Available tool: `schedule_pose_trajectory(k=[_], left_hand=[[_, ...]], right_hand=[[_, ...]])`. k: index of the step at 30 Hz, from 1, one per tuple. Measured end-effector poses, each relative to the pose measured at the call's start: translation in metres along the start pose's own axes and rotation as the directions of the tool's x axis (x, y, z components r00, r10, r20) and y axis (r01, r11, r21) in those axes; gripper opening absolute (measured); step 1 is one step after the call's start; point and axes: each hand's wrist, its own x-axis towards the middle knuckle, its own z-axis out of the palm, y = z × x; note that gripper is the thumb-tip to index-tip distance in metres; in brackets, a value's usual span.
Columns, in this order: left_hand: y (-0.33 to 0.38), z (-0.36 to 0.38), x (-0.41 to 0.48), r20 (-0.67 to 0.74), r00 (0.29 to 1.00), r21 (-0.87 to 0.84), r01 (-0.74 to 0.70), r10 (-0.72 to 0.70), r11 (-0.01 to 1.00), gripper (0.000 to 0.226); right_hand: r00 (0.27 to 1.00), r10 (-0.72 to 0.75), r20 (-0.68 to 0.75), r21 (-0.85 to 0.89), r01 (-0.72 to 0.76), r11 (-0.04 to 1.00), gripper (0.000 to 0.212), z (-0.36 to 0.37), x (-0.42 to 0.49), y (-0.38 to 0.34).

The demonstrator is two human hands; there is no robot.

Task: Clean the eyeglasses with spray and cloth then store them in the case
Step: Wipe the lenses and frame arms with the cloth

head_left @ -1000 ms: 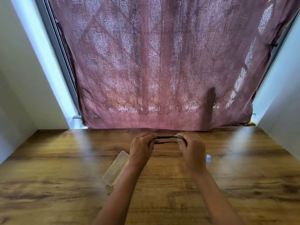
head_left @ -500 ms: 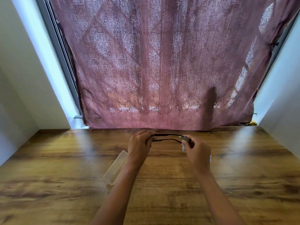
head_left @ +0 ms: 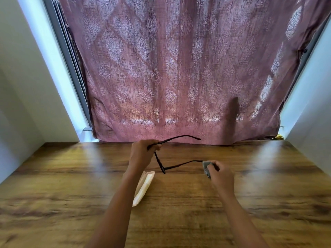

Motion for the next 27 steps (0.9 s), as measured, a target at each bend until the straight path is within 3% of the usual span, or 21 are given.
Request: schedule_pose_trajectory(k=[6,10,12,14,18,27], left_hand=[[-0.006,-0.012,0.010,0.145,0.981,-0.064,0.139,-0.129,0.988,0.011],[-0.014,-0.019,0.015,0.246,0.946,-0.203,0.264,-0.211,0.943,0.010],[-0.015,-0.022,0.018,0.331,0.908,-0.233,0.340,-0.255,0.911,0.011],[-0.015,-0.025,0.021,0.410,0.858,-0.250,0.433,-0.310,0.866,0.011],[-0.018,-0.028,0.023,0.508,0.775,-0.244,0.547,-0.375,0.801,0.009],[-0.021,-0.008,0.017,0.580,0.695,-0.249,0.648,-0.424,0.720,0.017]], right_hand=[[0.972,0.108,0.207,-0.026,-0.105,0.994,0.023,0.001,-0.005,0.018],[0.943,0.045,0.330,0.029,-0.058,0.998,0.042,-0.002,-0.010,0.013],[0.928,-0.006,0.372,0.096,-0.032,0.995,0.033,-0.003,-0.012,0.007],[0.927,-0.093,0.363,0.147,0.041,0.988,0.025,-0.005,-0.013,0.006],[0.922,-0.182,0.341,0.342,0.059,0.938,0.036,-0.009,-0.016,0.003],[0.908,-0.283,0.309,0.575,0.058,0.816,0.030,-0.018,-0.025,-0.020]])
